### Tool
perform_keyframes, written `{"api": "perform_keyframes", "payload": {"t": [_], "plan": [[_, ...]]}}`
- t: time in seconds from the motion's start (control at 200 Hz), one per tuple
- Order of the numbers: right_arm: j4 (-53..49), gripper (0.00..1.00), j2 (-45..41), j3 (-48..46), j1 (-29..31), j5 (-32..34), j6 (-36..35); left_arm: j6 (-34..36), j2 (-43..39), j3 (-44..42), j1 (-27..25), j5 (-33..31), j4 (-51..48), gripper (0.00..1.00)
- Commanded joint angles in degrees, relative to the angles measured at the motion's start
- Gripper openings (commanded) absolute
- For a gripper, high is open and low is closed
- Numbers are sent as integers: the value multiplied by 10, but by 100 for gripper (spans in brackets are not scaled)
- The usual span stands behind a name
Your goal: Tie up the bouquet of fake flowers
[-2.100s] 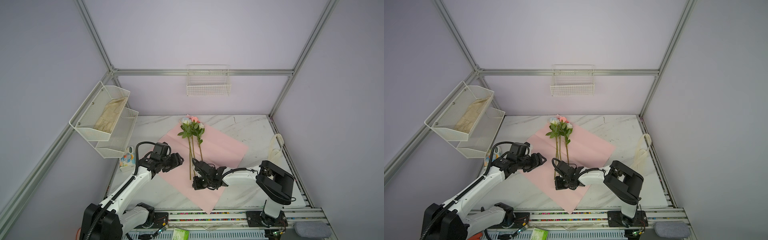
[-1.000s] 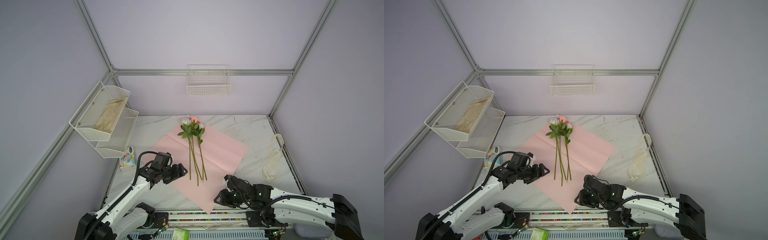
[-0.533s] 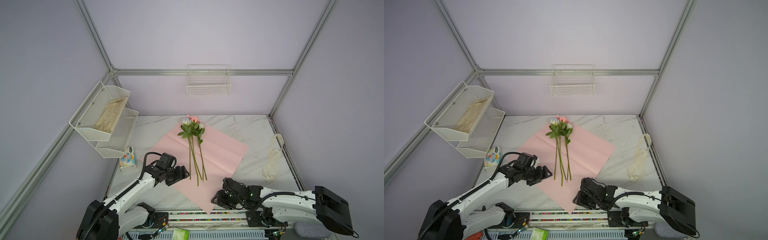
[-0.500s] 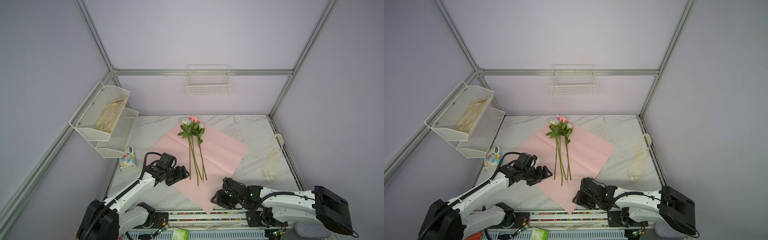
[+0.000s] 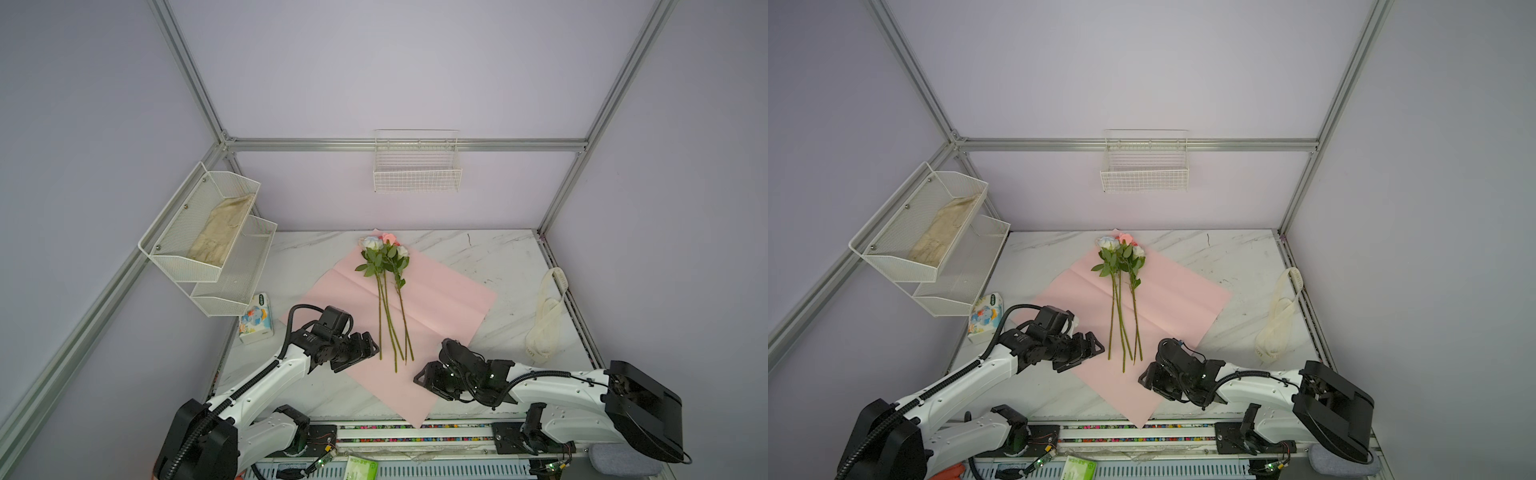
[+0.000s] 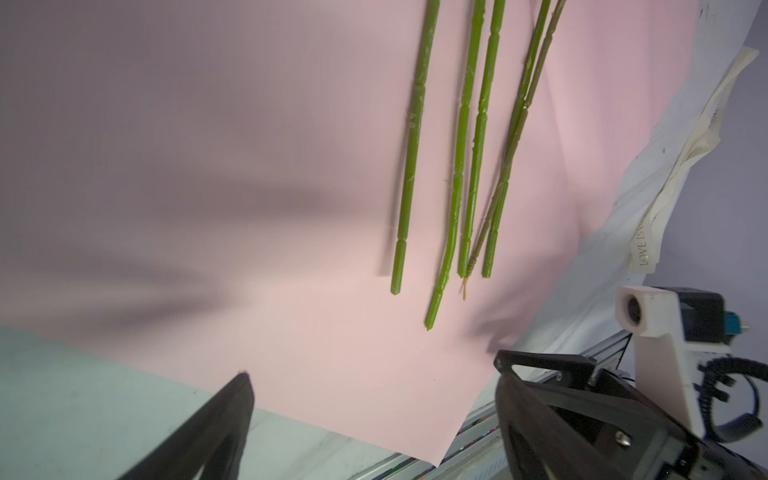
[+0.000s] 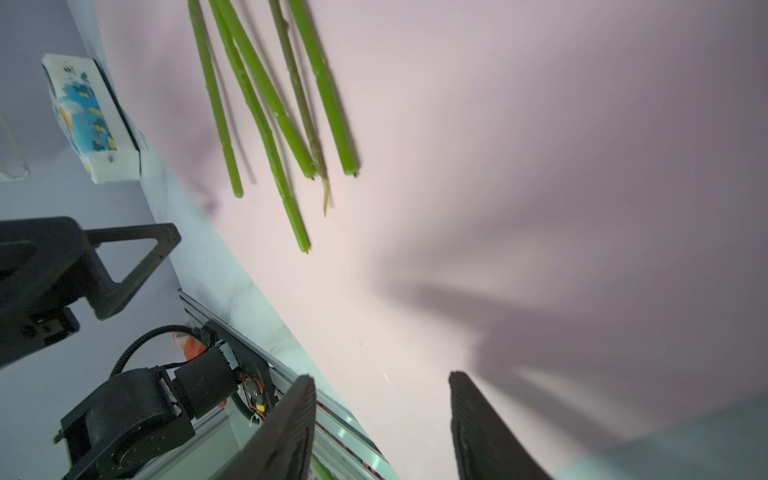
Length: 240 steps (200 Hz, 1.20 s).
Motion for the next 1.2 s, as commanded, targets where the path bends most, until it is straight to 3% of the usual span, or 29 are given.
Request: {"api": "perform_keyframes", "payload": {"t": [0.0,0.185,0.34,0.575,0.745,0.95,1.11,1.195], "plan": [[-78,54,-42,-25,-50,17,0,-15,-24,-2,0,-48,-33,92],[-129,56,-51,-24,-106,12,-37,-35,-13,20,5,-117,-106,97],[-152,56,-28,-16,-109,7,-36,-20,1,34,6,-125,-121,98],[-192,56,-77,-22,-110,0,-32,-21,0,35,7,-134,-122,98],[-86,56,-32,-51,-110,-45,-12,-23,4,32,7,-119,-112,98],[-22,56,27,-51,-110,-38,4,-30,5,26,7,-94,-99,98],[36,56,1,-56,-109,-35,10,-34,-2,22,8,-82,-94,98],[82,56,-12,-52,-110,-66,-3,-33,-8,19,7,-70,-86,98]]}}
